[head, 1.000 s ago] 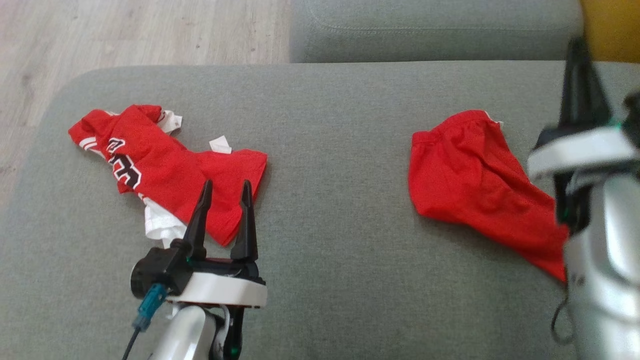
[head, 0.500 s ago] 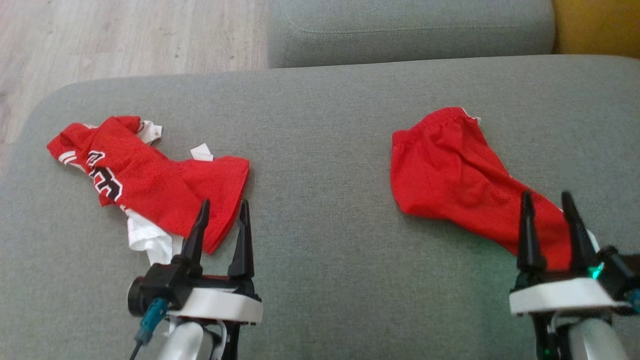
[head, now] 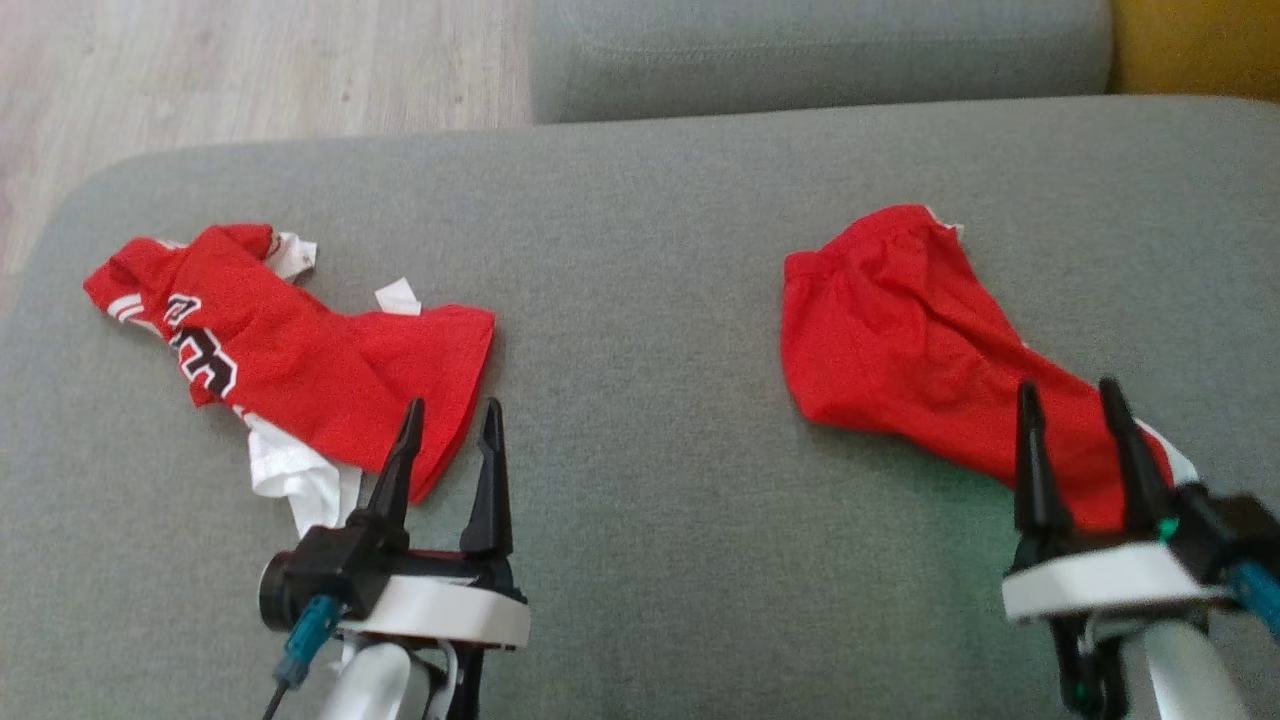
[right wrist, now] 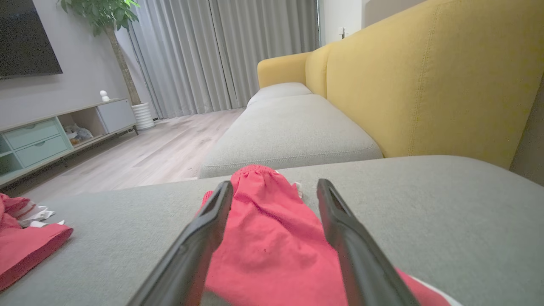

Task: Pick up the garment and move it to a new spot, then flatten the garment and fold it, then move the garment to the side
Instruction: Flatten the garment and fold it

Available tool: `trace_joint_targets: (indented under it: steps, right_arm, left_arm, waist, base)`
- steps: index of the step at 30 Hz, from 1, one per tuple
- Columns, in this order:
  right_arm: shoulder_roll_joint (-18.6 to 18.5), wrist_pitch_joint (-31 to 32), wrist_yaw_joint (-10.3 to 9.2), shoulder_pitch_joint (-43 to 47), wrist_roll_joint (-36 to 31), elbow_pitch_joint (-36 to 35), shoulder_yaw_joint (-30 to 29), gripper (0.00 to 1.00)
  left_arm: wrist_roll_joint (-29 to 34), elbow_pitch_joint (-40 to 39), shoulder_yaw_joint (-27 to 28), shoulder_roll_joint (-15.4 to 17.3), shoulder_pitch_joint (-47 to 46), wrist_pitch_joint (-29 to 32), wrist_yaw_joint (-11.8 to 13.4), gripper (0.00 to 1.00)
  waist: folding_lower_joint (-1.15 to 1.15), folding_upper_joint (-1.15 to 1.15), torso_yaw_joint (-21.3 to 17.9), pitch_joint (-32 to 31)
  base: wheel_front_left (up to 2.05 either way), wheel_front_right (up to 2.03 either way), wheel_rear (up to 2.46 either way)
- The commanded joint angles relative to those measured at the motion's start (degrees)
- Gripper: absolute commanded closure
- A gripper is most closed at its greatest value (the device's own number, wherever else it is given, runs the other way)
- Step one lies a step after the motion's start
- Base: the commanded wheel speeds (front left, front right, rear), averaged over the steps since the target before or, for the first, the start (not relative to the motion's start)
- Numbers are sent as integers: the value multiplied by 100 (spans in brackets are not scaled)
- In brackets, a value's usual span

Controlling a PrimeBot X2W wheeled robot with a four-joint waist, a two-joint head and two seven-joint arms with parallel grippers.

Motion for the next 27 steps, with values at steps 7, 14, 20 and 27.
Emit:
trace_joint_targets:
  steps: [7, 14, 20, 27]
  right_arm:
    - [-32, 424, -4, -1467, -404, 319, -92, 0]
    - [-61, 988, -4, -2803, -827, 1486, -597, 0]
    - [-185, 1135, -4, -3561, -951, 2497, -904, 0]
    - [-354, 1092, -4, -4034, -1131, 3446, -871, 0]
  left_arm:
    - [154, -264, 102, 14, -523, -29, -76, 0]
    - [184, -215, 37, 14, -765, -29, -139, 0]
    - [123, -234, -85, 14, -911, -29, -129, 0]
    - [56, -261, -220, 14, -992, -29, -77, 0]
  waist:
    - [0, 0, 172, 633]
    - [0, 0, 402, 1097]
    - [0, 0, 580, 1293]
    - [0, 0, 688, 1421]
  base:
    - [0, 0, 0]
    - [0, 0, 0]
    - [0, 0, 0]
    - [0, 0, 0]
